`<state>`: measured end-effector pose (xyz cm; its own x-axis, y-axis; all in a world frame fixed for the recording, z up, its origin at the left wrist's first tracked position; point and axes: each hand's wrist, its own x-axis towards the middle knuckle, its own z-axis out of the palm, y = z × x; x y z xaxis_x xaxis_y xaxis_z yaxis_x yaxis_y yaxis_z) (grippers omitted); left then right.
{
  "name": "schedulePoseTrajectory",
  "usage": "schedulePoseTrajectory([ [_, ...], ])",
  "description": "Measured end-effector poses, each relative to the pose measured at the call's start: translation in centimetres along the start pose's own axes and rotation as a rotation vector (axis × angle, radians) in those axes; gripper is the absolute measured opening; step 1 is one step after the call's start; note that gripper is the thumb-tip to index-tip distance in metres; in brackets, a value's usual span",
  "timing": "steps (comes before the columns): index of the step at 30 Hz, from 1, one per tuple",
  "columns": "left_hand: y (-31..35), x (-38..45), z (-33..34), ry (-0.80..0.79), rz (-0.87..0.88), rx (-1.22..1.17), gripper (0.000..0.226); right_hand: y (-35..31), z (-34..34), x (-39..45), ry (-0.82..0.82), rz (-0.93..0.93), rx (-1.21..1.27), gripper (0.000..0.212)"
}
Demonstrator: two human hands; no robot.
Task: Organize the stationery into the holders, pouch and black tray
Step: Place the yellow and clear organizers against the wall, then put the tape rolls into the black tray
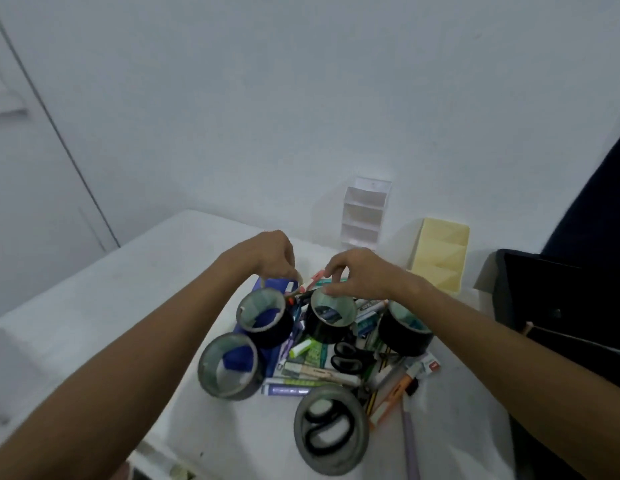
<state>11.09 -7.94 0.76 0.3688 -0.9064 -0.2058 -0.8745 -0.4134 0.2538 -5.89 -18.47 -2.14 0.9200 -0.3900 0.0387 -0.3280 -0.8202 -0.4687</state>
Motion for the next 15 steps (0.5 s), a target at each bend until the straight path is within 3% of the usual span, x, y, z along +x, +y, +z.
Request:
schedulePoseTrajectory([
  [4, -1.2, -2.7, 3.1, -0.123, -0.053, 0.157, 0.042, -0.7, 1.6, -1.7, -0.204, 0.064, -0.134, 0.040],
  [7, -1.2, -4.1, 5.2, -0.124, -0.063, 0.217, 0.039, -0.8, 3.5, -2.6, -0.279, 0.074, -0.278, 0.042],
  [10, -0.6, -5.3, 6.7, -0.070, -0.064, 0.271, 0.026, -1.0, 5.1, -3.4, -0.245, 0.079, -0.350, 0.028],
  [15, 1.1, -6.6, 5.8, 0.108, -0.144, 0.268, 0.010, -0.9, 4.2, -4.0, -0.032, 0.066, -0.305, 0.019],
])
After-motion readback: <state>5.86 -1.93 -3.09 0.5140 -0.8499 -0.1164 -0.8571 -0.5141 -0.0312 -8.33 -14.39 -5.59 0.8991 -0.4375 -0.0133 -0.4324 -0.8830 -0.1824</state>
